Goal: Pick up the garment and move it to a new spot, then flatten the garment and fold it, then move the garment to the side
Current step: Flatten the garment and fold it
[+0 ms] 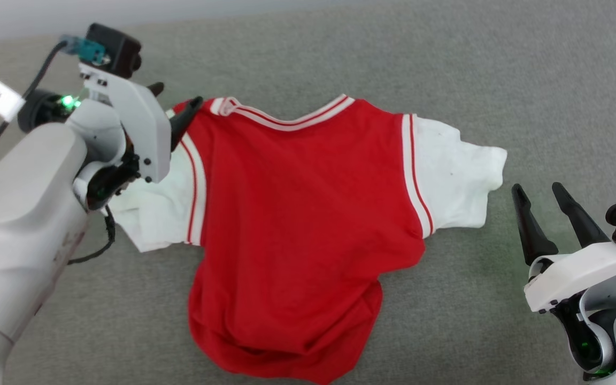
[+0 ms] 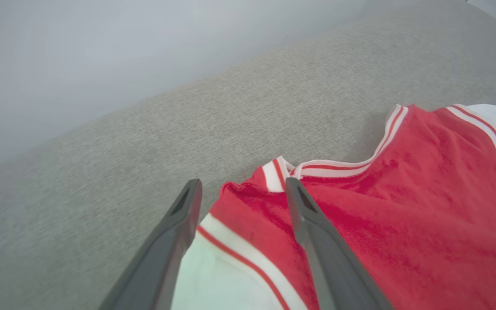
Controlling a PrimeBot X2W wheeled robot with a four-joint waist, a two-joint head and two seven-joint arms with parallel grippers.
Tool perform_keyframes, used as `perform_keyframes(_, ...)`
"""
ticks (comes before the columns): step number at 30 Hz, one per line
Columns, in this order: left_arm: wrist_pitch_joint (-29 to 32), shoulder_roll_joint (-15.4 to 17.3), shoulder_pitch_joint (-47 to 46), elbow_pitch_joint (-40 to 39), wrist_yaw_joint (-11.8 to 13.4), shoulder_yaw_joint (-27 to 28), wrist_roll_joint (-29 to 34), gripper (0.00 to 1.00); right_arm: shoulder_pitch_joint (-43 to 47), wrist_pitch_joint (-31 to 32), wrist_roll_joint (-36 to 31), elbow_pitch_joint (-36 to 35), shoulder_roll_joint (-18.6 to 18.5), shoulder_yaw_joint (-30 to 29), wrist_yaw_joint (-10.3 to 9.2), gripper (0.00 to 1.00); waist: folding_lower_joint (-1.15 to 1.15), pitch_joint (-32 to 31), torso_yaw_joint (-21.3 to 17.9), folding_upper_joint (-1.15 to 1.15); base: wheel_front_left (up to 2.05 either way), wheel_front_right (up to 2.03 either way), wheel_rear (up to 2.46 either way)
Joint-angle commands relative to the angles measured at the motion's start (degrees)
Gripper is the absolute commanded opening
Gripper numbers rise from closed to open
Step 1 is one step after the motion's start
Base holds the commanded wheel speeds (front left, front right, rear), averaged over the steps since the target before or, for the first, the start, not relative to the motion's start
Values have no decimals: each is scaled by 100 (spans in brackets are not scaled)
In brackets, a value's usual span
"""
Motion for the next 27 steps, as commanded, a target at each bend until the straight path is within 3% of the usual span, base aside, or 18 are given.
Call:
perform_keyframes(1,-84,36,135,-39,42,44,-47,100,-37,48,-40,-1,-35,-12,-4,100,0,-265,242,0,0,0,0)
perform_keyframes(8,-463,330,667,-432,267,208,-220,100,88,242,-18,52,-103,-33,-4,100,0,-696,528,0,0,0,0)
perform_keyframes(20,-1346,982,2065,-1614,949,552,-535,100,82,756,40,350,-355,-67,-4,100,0,-1286,923,0,0,0,0)
perform_keyframes(27,-2222,1296,2955,-2328,1556,835,-583,100,-117,1207,37,727,-634,-145,-4,100,0,-1512,1202,0,0,0,0)
